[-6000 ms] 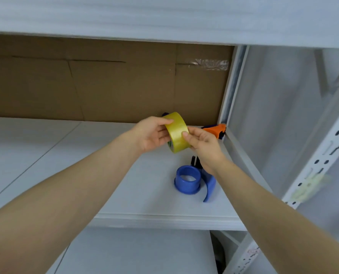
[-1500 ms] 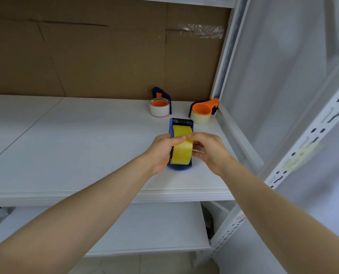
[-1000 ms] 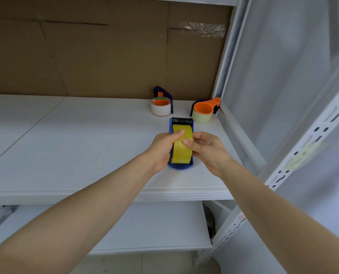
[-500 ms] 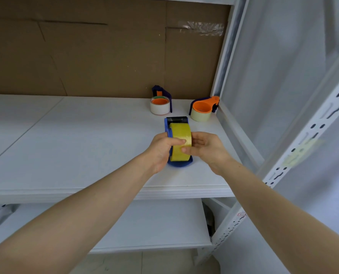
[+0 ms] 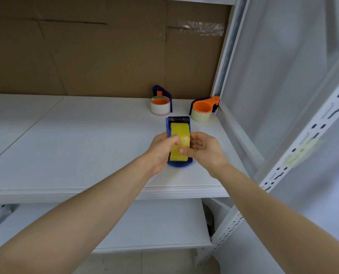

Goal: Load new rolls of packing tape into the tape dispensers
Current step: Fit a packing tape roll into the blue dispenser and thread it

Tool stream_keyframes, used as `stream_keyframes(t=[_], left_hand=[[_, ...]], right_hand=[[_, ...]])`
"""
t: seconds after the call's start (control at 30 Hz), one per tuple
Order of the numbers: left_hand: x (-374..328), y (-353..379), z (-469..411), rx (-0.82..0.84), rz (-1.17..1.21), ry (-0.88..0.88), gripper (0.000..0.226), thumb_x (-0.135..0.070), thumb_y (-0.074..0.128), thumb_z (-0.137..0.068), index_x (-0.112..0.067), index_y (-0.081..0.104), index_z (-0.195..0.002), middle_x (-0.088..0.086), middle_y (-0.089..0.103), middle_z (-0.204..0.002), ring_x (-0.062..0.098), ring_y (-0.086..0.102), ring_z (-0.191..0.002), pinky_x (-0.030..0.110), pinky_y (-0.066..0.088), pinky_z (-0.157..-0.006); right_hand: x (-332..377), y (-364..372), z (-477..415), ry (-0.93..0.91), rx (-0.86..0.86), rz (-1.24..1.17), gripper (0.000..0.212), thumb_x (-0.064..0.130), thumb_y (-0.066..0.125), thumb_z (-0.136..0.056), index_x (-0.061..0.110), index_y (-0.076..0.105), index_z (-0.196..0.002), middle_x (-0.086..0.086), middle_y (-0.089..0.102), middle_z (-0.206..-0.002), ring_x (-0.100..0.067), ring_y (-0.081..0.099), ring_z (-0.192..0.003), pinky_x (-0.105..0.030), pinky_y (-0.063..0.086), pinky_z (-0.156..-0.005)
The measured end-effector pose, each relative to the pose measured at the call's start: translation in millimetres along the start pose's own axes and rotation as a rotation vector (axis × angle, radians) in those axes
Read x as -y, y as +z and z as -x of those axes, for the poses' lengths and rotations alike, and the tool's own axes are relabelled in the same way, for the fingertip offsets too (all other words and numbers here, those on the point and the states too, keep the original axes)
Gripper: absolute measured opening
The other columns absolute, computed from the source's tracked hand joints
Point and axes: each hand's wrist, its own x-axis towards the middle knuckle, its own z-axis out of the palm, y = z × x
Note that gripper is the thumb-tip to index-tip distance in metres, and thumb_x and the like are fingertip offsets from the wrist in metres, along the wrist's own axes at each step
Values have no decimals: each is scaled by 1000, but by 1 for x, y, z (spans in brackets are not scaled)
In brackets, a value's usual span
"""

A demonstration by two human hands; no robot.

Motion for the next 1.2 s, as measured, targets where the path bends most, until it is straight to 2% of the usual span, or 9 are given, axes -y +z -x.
stream_keyframes(t=[0.1, 0.2, 0.27, 0.37, 0.5, 0.77, 0.87, 1.07, 1.2], left_hand=[[-5, 2, -2, -62, 17, -44, 14, -12, 61, -82, -9, 66, -95, 13, 70, -94, 23, 65, -84, 32, 53, -77], [-10, 6, -2, -96, 1, -64, 10, -10, 65, -78, -10, 67, -88, 10, 70, -84, 21, 66, -75, 26, 53, -65], [-10, 7, -2, -70, -3, -62, 11, -7, 62, -79, -10, 66, -88, 9, 69, -84, 20, 66, -74, 25, 52, -62], [-10, 5, -1, -46, 7, -64, 12, -5, 58, -80, -11, 65, -89, 10, 68, -86, 21, 65, -76, 26, 52, -64], [-12, 4, -3, -84, 14, -87, 14, -11, 63, -80, -9, 65, -94, 12, 70, -89, 22, 66, -79, 27, 53, -66], [-12, 5, -1, -74, 4, -92, 6, -9, 60, -80, -12, 63, -84, 9, 68, -81, 21, 64, -74, 27, 52, -68], [-11, 5, 2, -55, 7, -90, 8, -8, 59, -79, -12, 63, -85, 9, 68, -81, 21, 64, -73, 28, 52, -68], [-5, 6, 3, -63, 30, -73, 28, -8, 61, -65, -10, 64, -93, 14, 69, -91, 28, 65, -84, 40, 53, -87], [-5, 6, 4, -61, 46, -57, 41, -9, 60, -54, -9, 64, -95, 14, 68, -89, 28, 65, -81, 40, 53, -86]], right_hand=[[0, 5, 1, -26, -4, 93, 40, -7, 73, -74, 4, 58, -109, 8, 62, -82, -1, 60, -74, -8, 51, -64], [3, 8, 0, -47, -13, 181, 41, -2, 74, -75, 3, 57, -112, 11, 58, -81, 1, 56, -71, -4, 48, -63], [4, 6, 0, -46, -17, 193, 42, -2, 74, -75, 3, 58, -113, 12, 57, -80, 1, 56, -69, -4, 48, -61], [5, 5, 1, -39, -17, 168, 42, -5, 73, -75, 1, 58, -114, 12, 58, -80, 3, 56, -69, -3, 47, -60], [4, 10, 2, -66, -23, 198, 41, -3, 73, -75, 2, 58, -112, 14, 58, -78, 4, 56, -69, -3, 47, -62], [1, 10, 1, -74, -40, 242, 45, 1, 78, -72, 3, 58, -111, 13, 59, -80, 3, 56, -71, -2, 46, -62], [-2, 11, 4, -85, -53, 260, 46, 2, 78, -71, 3, 57, -111, 14, 57, -80, 3, 55, -70, -1, 44, -61], [-4, 13, 9, -108, -69, 303, 43, 3, 78, -71, 6, 57, -108, 17, 56, -79, 5, 56, -69, -3, 46, -65], [-5, 14, 10, -118, -67, 305, 42, 2, 78, -71, 7, 57, -108, 18, 56, -79, 6, 56, -69, -4, 47, -67]])
